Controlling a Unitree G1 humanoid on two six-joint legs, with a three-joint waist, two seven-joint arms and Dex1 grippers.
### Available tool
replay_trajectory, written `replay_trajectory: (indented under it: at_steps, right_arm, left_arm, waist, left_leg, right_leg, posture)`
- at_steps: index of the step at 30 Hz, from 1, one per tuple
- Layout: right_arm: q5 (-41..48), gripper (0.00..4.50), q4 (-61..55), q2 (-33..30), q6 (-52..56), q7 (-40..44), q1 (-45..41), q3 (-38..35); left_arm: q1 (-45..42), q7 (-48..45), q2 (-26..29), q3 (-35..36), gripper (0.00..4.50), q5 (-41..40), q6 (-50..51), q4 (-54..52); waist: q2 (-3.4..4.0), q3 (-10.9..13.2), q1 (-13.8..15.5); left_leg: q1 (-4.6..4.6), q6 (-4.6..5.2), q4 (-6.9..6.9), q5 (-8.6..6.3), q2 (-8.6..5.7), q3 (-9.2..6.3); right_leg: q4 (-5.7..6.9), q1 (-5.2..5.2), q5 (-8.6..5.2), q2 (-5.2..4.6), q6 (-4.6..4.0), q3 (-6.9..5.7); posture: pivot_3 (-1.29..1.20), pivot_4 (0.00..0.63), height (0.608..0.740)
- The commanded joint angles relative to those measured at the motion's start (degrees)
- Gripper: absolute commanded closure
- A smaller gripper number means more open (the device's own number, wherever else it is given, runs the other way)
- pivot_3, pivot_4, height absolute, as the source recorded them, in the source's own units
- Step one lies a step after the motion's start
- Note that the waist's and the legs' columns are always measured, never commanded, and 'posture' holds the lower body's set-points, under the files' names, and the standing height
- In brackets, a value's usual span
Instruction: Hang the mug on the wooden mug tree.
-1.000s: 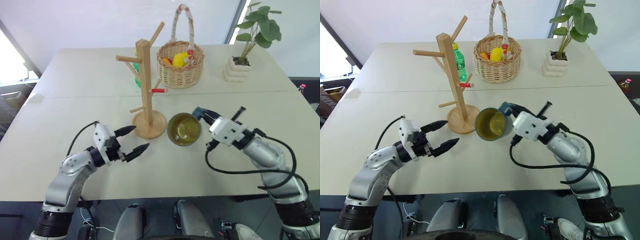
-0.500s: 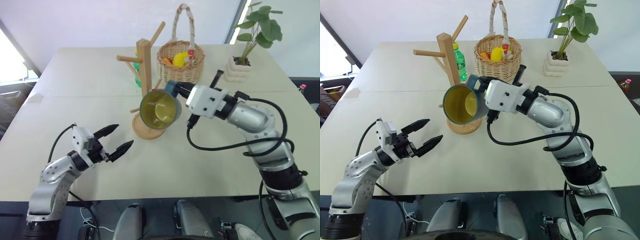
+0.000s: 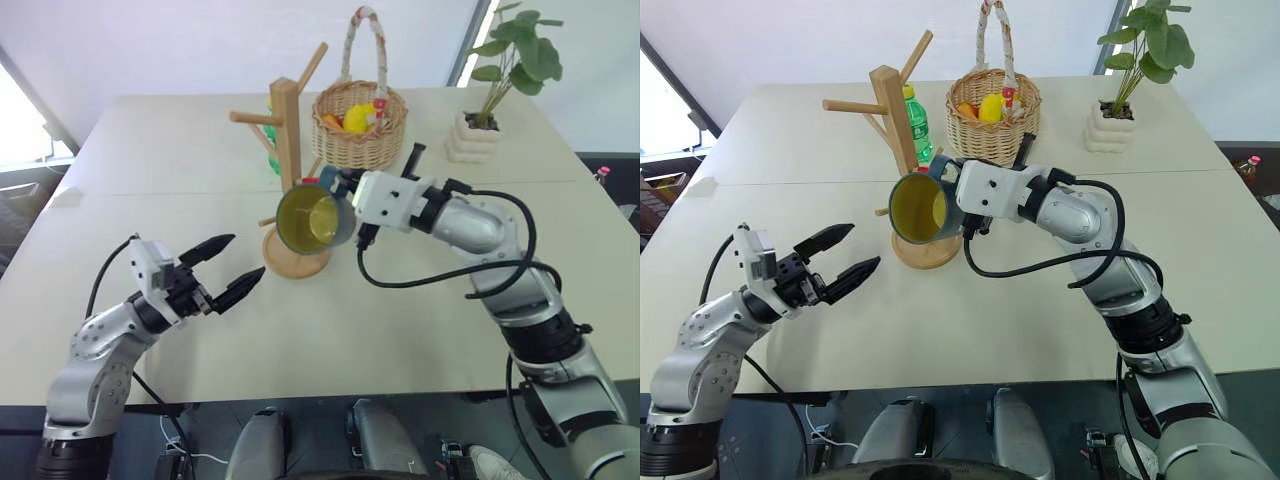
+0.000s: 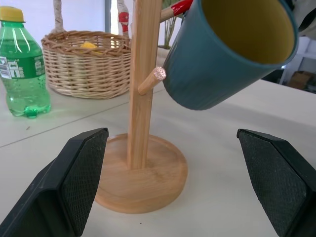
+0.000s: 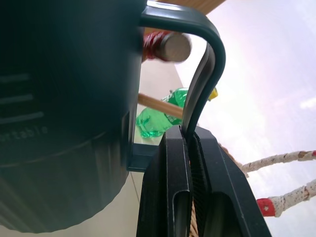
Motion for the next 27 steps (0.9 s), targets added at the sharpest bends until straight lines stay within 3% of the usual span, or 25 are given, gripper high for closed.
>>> replay_trajectory:
  at_steps: [1, 3, 9, 15, 19, 23, 27]
  right_arm:
    - [-0.49, 4.19, -0.78, 0.75, 0.40, 0.45, -1.75, -0.30]
    - [-0.50, 3.57, -0.75, 1.17, 0.64, 0.26, -1.90, -0.47]
    - [-0.78, 0.44, -1.48, 1.15, -0.53, -0.12, -2.03, -1.71]
    - [6.39, 0.44, -5.04, 0.12, 0.36, 0.65, 2.20, -9.83]
    - [15.81, 0.44, -5.98, 0.43, 2.80, 1.68, 10.84, -18.73]
    - [22.57, 0.44, -0.54, 5.35, 3.24, -1.65, 20.77, -25.61]
    - [25.99, 0.44, 6.72, 11.01, 1.28, -5.29, 25.36, -28.77]
  left_arm:
    - [-0.71, 0.30, 0.65, 0.87, 0.00, -0.42, -0.21, -2.04]
    - [-0.74, 0.40, 0.60, 0.74, 0.00, -0.27, -0.26, -2.04]
    - [-0.98, 0.68, 0.53, 0.45, 0.00, -0.03, -0.32, -1.68]
    - [-1.01, 2.42, -0.16, 0.92, 0.00, 0.56, -0.27, -0.11]
    - [-0.50, 5.88, -0.88, 1.91, 0.00, 1.91, 0.39, 3.21]
    - [-0.53, 11.49, -2.42, 3.40, 0.00, 4.76, 0.02, 7.95]
    - [-0.29, 17.65, -4.42, 5.23, 0.00, 8.93, -2.22, 12.30]
  waist:
    - [0.00, 0.00, 0.00]
    - [0.00, 0.00, 0.00]
    - [0.00, 0.00, 0.00]
    - [-0.01, 0.00, 0.20]
    - [-0.04, -0.02, 0.22]
    - [-0.09, -0.03, 0.07]
    - [-0.06, -0.02, -0.25]
  left_leg:
    - [0.00, 0.00, 0.00, 0.00, 0.00, 0.00]
    - [0.00, 0.00, 0.00, 0.00, 0.00, 0.00]
    - [0.01, 0.00, 0.00, 0.00, 0.00, 0.00]
    - [-0.01, 0.00, 0.00, 0.00, -0.01, -0.01]
    - [-0.01, 0.00, -0.02, 0.00, -0.02, -0.02]
    - [0.05, 0.01, -0.04, -0.01, -0.01, -0.02]
    - [0.09, 0.01, -0.04, -0.01, 0.00, 0.02]
  right_leg:
    - [0.00, 0.00, 0.00, 0.00, 0.00, 0.00]
    - [0.00, 0.00, 0.00, 0.00, 0.00, 0.00]
    - [0.00, 0.00, 0.00, 0.00, 0.00, 0.00]
    - [-0.01, 0.01, 0.00, -0.01, 0.00, 0.00]
    - [-0.08, 0.07, 0.00, -0.04, 0.00, -0.01]
    - [-0.06, 0.10, 0.00, -0.03, 0.01, -0.01]
    - [0.06, 0.04, 0.01, 0.01, 0.01, 0.03]
  posture:
    - [0.00, 0.150, 0.740]
    - [0.00, 0.150, 0.740]
    - [0.00, 0.150, 0.740]
    - [0.00, 0.150, 0.740]
    - [0.00, 0.150, 0.740]
    - [0.00, 0.150, 0.740]
    - [0.00, 0.150, 0.740]
